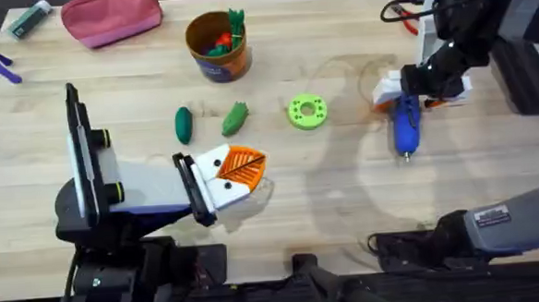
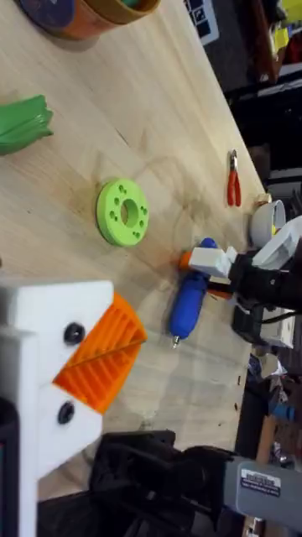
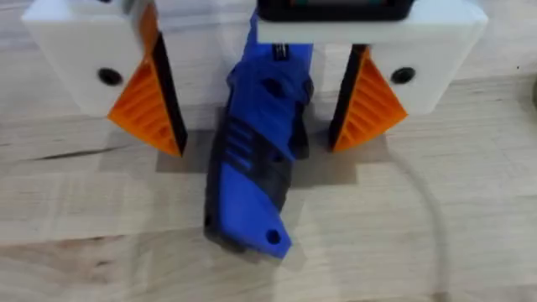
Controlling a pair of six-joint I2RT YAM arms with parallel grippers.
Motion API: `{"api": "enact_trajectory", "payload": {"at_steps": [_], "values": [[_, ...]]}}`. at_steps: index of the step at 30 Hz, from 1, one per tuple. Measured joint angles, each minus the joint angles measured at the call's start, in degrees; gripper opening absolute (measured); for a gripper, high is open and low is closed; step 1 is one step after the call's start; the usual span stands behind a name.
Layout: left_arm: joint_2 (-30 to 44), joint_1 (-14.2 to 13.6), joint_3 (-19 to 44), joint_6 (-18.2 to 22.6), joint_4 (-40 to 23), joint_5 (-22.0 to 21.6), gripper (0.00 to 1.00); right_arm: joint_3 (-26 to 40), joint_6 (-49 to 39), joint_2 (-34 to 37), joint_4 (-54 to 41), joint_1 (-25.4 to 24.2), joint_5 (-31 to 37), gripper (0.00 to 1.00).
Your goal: Pick up the gripper from the table and insert it into the empty holder that is missing its gripper. Then pick up a screw, insert it into the mounting hole, and use the screwdriver to tighten it. Finally, clean up the table by picking up the vegetable and placing it into the bucket.
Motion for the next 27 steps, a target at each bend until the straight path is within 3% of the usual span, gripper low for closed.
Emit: {"api": "enact_trajectory", "payload": {"at_steps": [5, 16, 21, 27], "values": [[0.00, 0.00, 0.00, 0.00, 0.00, 0.00, 0.007, 0.00, 0.06, -0.04, 0.03, -0.04, -0.06, 0.974], [-0.01, 0.00, 0.00, 0.00, 0.00, 0.00, 0.007, 0.00, 0.26, 0.07, 0.41, 0.04, -0.93, 0.725], [-0.02, 0.00, 0.00, 0.00, 0.00, 0.00, 0.007, 0.00, 0.27, 0.11, 0.51, 0.04, -0.93, 0.538], [-0.02, 0.00, 0.00, 0.00, 0.00, 0.00, 0.007, -0.02, 0.28, 0.24, 0.64, 0.04, -0.62, 0.104]]}}
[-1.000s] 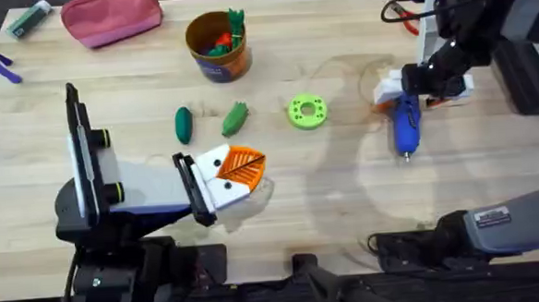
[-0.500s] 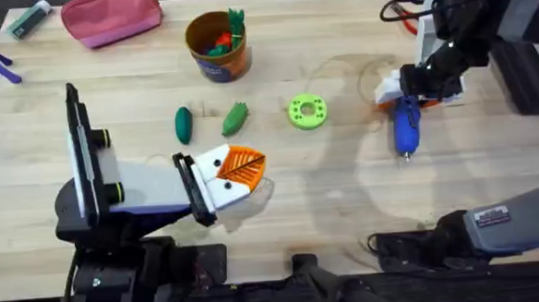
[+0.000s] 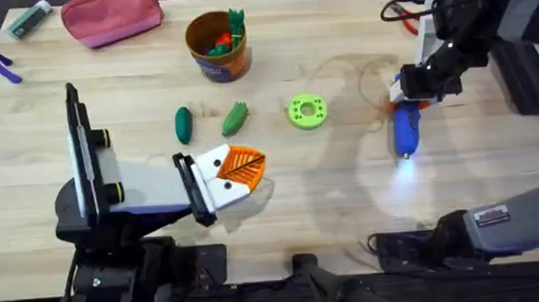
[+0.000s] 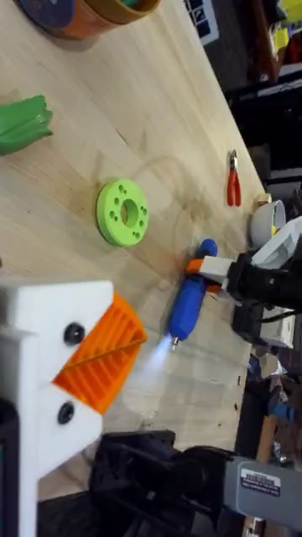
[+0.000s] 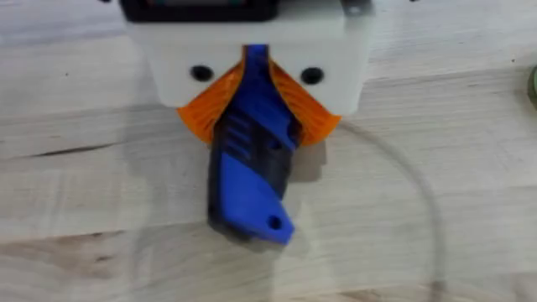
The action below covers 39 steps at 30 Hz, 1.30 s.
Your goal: Pick up the gripper from the table and insert it into the empty holder that is missing its gripper. Then pick up a screw, insert it into the mounting hole, and use the screwdriver to tighten it. Finally, clean up the table by picking up the vegetable and placing it into the bucket.
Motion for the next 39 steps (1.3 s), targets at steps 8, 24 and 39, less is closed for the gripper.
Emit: {"api": "enact_trajectory", "payload": {"at_steps": [8, 24, 39], "values": [[0.00, 0.00, 0.00, 0.00, 0.00, 0.00, 0.007, 0.00, -0.02, 0.09, 0.11, -0.07, 0.31, 0.026], [0.00, 0.00, 0.00, 0.00, 0.00, 0.00, 0.007, 9.76, 0.00, -0.20, -7.63, 1.62, -1.02, 0.026], [0.00, 0.00, 0.00, 0.00, 0.00, 0.00, 0.007, 18.58, 1.06, -17.65, -0.22, 16.48, -5.90, 0.026]]}}
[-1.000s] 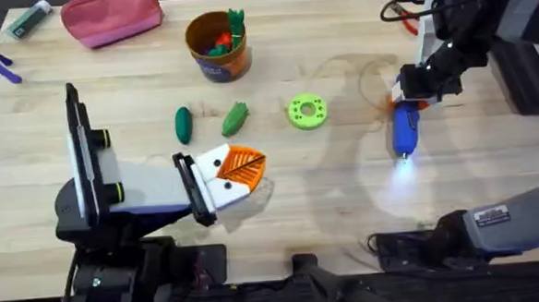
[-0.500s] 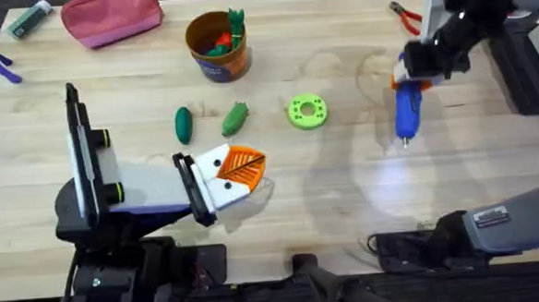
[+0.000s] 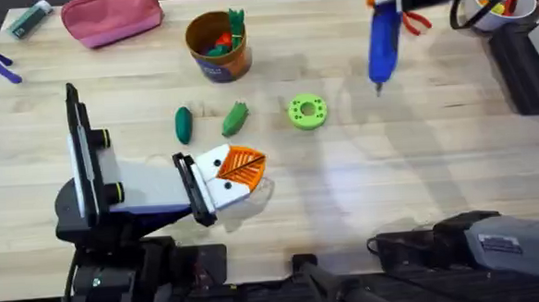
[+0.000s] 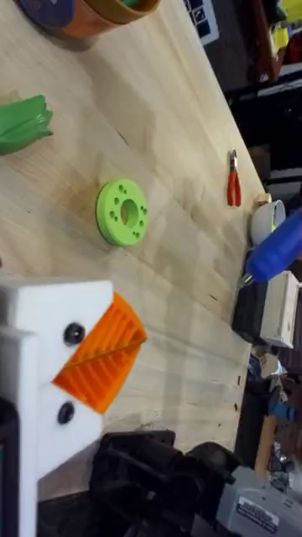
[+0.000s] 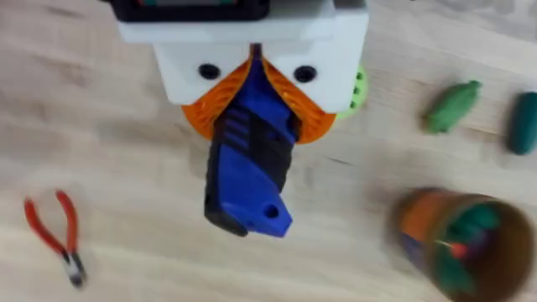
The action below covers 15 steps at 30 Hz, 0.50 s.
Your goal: Pick up the gripper from the table and insert it into the empty holder that is missing its gripper. Then pick up a screw, insert it into the mounting hole, and use the screwdriver to tighten it. Finally, clean up the table by picking up the vegetable and placing it into the bucket.
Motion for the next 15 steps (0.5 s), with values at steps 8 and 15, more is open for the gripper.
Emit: {"api": "enact_trajectory", "payload": {"at_steps": [8, 15], "values": [[0.01, 0.00, 0.00, 0.00, 0.00, 0.00, 0.007, 0.00, 1.39, -5.09, 9.20, 8.14, -2.75, 0.026], [0.01, 0.00, 0.00, 0.00, 0.00, 0.00, 0.007, 0.00, 3.75, -5.48, 13.36, 12.64, -10.65, 0.026]]}}
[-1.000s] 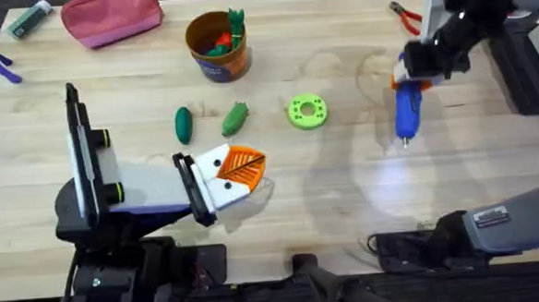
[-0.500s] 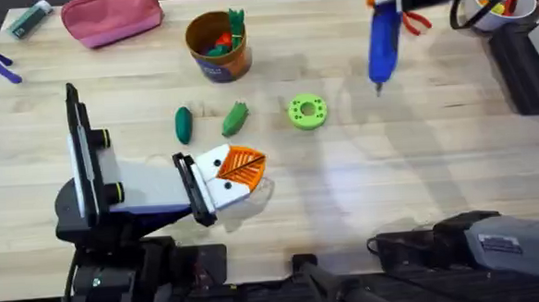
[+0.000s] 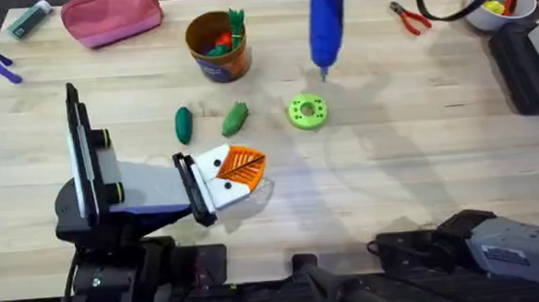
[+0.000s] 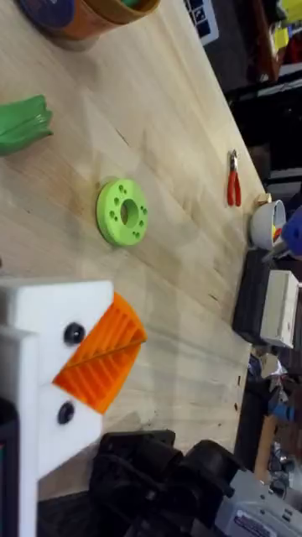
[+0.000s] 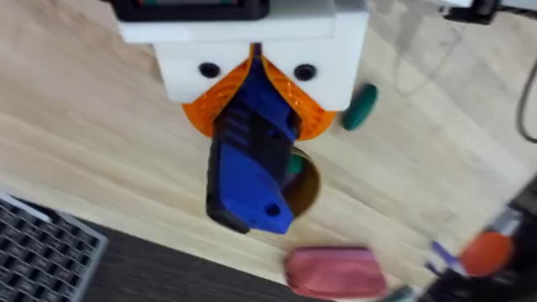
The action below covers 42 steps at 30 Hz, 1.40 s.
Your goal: Pick up the gripper from the table and insert it into the empty holder that is missing its gripper. Then pick up a screw, insert it into the mounting hole, and use the screwdriver to tighten it. Finally, clean up the table by picking up the vegetable and placing it into the bucket.
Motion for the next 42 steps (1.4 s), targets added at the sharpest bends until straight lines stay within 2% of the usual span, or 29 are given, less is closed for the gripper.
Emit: {"api": "enact_trajectory", "payload": {"at_steps": [5, 13, 23, 29, 38, 42], "values": [[0.01, 0.00, 0.00, 0.00, 0.00, 0.00, 0.007, 0.00, 0.61, 0.00, 6.91, 2.51, -3.51, 0.026], [-0.01, 0.00, 0.00, 0.00, 0.00, 0.00, 0.007, -1.07, 1.68, -0.14, 15.61, 6.50, -5.53, 0.026], [0.00, 0.00, 0.00, 0.00, 0.00, 0.00, 0.007, -14.09, 6.01, -5.21, 34.53, 6.68, -10.81, 0.026], [0.00, 0.00, 0.00, 0.00, 0.00, 0.00, 0.007, -19.31, 8.30, -6.43, 46.84, 6.37, -19.28, 0.026], [-0.01, 0.00, 0.00, 0.00, 0.00, 0.00, 0.007, -21.16, 6.84, -6.53, 51.26, 5.83, -35.16, 0.025], [0.01, 0.00, 0.00, -0.01, 0.00, 0.00, 0.007, -22.40, 5.73, -6.52, 56.66, 6.09, -38.60, 0.025]]}}
